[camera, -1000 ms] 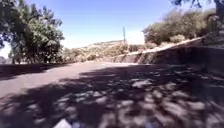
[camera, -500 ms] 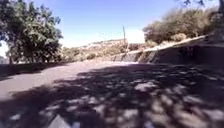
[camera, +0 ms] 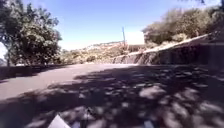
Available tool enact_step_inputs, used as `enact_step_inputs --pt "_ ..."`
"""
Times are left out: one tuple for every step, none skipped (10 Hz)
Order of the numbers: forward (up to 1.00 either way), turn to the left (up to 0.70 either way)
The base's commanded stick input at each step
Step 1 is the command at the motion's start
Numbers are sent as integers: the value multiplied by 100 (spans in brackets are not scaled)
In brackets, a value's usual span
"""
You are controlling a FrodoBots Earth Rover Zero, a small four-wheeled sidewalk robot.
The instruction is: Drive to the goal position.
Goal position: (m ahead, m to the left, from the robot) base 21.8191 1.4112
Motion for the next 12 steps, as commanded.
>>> enact_step_inputs --pt "70 0" --pt "70 0" --pt "70 0" --pt "70 0" --pt "70 0" --pt "70 0" --pt "70 0" --pt "70 0" --pt "70 0" --pt "70 0" --pt "70 0" --pt "70 0"
